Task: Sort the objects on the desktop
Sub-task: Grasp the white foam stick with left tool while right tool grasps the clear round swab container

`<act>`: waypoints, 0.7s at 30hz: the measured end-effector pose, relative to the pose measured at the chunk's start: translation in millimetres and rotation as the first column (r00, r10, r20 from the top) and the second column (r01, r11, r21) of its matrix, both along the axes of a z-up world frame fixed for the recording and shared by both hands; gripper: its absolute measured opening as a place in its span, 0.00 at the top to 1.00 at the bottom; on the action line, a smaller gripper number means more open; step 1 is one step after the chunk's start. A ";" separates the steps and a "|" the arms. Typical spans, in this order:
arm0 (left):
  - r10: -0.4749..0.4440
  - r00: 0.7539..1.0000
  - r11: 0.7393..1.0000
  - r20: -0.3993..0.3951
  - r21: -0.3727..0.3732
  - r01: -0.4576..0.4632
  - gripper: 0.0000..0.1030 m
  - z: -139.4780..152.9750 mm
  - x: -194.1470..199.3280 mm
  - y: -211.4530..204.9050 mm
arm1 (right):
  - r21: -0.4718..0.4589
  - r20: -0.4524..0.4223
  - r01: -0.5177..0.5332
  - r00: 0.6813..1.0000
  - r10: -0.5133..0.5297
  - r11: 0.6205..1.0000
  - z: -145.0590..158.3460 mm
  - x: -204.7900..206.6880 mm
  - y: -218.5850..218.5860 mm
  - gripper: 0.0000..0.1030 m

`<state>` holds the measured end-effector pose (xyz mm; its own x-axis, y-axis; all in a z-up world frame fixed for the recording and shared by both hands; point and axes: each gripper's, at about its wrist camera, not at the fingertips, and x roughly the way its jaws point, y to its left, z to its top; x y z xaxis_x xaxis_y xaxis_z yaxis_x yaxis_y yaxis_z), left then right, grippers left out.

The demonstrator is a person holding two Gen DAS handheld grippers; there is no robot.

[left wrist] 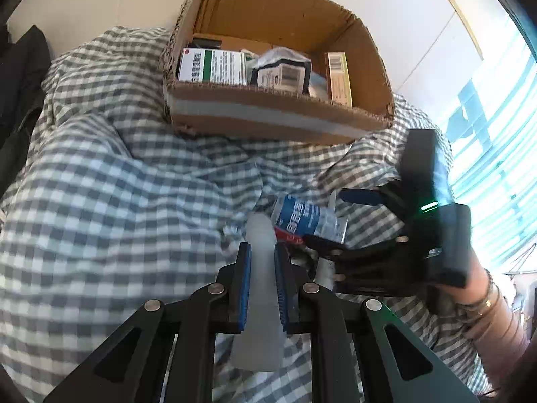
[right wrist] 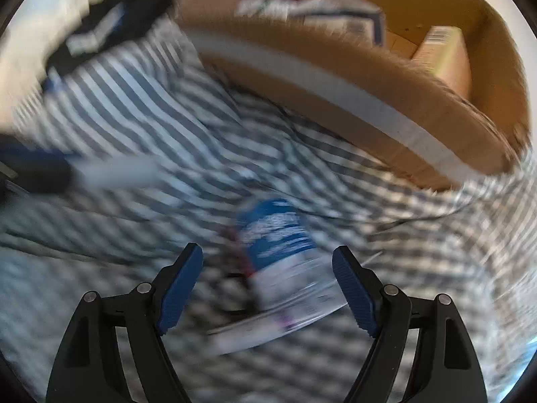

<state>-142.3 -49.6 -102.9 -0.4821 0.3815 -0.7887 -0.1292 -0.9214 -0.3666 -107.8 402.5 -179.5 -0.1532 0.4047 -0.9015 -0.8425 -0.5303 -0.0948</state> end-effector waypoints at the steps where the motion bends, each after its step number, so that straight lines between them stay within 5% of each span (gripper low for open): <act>1: -0.001 1.000 1.000 0.002 -0.001 0.001 0.86 -1.3 -2.4 1.0 | -0.024 -0.003 -0.025 1.000 0.025 0.999 -5.0 -3.6 3.8 0.23; 9: 0.019 0.998 1.000 0.059 -0.017 -0.018 0.86 -28.5 -23.6 2.5 | -0.122 0.079 0.020 0.997 -0.010 0.992 -48.0 -5.9 25.1 0.29; 15: 0.049 0.995 0.999 0.088 -0.024 -0.047 0.86 -42.9 -24.1 -1.3 | -0.010 -0.014 0.083 0.996 -0.083 0.997 -4.5 8.3 3.2 0.33; 21: 0.039 0.999 0.999 0.004 -0.032 -0.039 0.86 -6.7 -14.0 2.2 | 0.112 -0.152 0.164 0.977 -0.147 0.980 57.2 26.0 -25.0 0.39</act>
<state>-156.2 -47.4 -109.6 -0.4923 0.3368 -0.8026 -0.0910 -0.9370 -0.3374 -81.8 377.4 -122.4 -0.2023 0.5403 -0.8168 -0.9233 -0.3833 -0.0249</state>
